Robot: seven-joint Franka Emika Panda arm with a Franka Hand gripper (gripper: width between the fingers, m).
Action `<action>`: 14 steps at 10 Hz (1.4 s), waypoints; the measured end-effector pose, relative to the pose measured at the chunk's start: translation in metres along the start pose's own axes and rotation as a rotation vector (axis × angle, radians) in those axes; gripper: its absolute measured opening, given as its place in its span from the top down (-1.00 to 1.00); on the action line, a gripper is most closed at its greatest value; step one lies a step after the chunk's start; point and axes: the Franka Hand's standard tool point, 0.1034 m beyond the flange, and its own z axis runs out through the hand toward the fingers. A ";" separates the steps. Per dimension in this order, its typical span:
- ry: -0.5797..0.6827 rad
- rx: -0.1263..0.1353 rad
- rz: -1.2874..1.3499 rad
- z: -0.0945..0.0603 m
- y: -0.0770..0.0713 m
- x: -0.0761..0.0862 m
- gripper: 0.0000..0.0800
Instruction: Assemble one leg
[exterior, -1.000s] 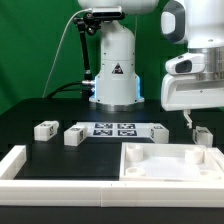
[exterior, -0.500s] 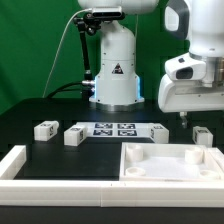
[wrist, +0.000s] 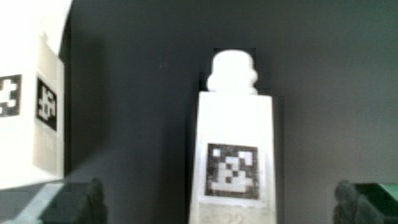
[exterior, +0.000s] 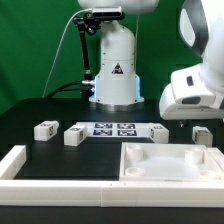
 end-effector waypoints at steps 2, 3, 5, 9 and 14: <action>-0.208 -0.015 -0.003 0.011 0.003 -0.003 -0.62; -0.208 -0.009 -0.003 0.014 0.002 0.006 -0.62; -0.197 -0.011 -0.001 0.023 0.000 0.008 -0.62; -0.178 -0.010 0.000 0.033 -0.001 0.011 -0.62; -0.172 -0.009 -0.002 0.034 -0.001 0.013 -0.25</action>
Offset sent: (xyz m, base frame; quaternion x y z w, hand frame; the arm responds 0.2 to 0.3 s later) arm -0.0109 0.0023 -0.0135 0.0067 0.0108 0.0217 0.9997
